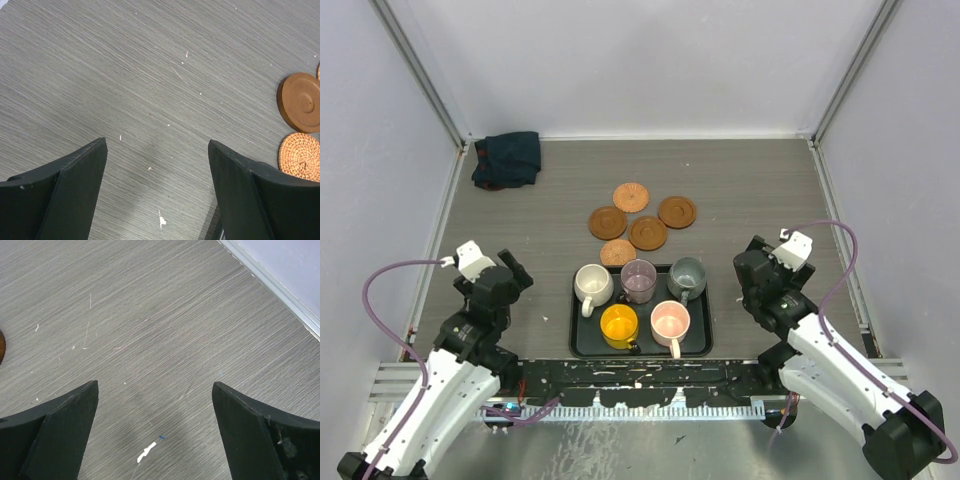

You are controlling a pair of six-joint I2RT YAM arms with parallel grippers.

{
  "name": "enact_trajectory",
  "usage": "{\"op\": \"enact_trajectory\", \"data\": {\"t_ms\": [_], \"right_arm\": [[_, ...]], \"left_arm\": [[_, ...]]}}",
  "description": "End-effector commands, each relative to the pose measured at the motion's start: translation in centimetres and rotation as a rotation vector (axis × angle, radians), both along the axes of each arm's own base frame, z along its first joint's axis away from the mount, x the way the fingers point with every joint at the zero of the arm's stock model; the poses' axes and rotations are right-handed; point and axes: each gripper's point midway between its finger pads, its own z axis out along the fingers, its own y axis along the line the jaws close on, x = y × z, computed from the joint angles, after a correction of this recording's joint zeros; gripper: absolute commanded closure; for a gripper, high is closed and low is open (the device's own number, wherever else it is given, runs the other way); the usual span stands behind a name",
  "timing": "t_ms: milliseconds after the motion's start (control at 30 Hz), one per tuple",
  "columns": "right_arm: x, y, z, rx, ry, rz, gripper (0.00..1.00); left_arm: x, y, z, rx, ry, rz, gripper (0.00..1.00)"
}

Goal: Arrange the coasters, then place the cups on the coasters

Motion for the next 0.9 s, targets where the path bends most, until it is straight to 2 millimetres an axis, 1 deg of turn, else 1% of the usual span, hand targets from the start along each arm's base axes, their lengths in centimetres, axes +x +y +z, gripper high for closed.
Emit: {"op": "enact_trajectory", "data": {"t_ms": [0,67,233,367,467,567,633,733,767,800,833,867], "right_arm": [[0.9,0.3,3.1,0.042,-0.106,0.000,0.01],[1.2,0.7,3.5,0.046,-0.120,0.029,0.00],[2.3,1.9,5.4,0.042,-0.164,0.106,0.00],[3.6,2.7,6.9,0.011,-0.192,0.155,0.00],[4.8,3.4,7.5,-0.017,-0.179,0.175,0.02],[6.2,4.2,8.1,-0.061,-0.149,0.194,0.08],[7.4,5.0,8.6,-0.083,-0.130,0.215,0.23],[9.1,6.7,9.2,-0.099,-0.130,0.289,0.55],[9.7,7.4,9.4,-0.102,-0.134,0.327,0.67],[10.3,8.2,9.6,-0.089,-0.147,0.358,0.89],[10.9,8.8,9.8,-0.072,-0.157,0.374,0.98],[11.6,9.4,10.1,-0.053,-0.173,0.394,0.99]], "left_arm": [[1.5,-1.1,1.9,-0.026,-0.060,-0.029,0.17],[2.3,-1.8,2.3,-0.035,-0.069,-0.055,0.17],[4.3,-3.7,3.3,-0.037,-0.060,-0.130,0.17],[6.0,-5.0,3.8,-0.026,-0.046,-0.172,0.17],[7.5,-6.0,4.4,-0.025,-0.045,-0.203,0.17],[8.9,-7.2,4.7,-0.030,-0.041,-0.235,0.17],[10.0,-8.0,4.9,-0.029,-0.032,-0.259,0.17],[11.4,-8.9,4.7,-0.023,-0.022,-0.281,0.17],[11.8,-9.2,4.6,-0.022,-0.019,-0.286,0.17],[12.3,-9.5,4.4,-0.022,-0.014,-0.292,0.17],[12.9,-9.9,4.2,-0.025,-0.012,-0.300,0.17],[13.5,-10.4,4.2,-0.030,-0.016,-0.313,0.19]]}}
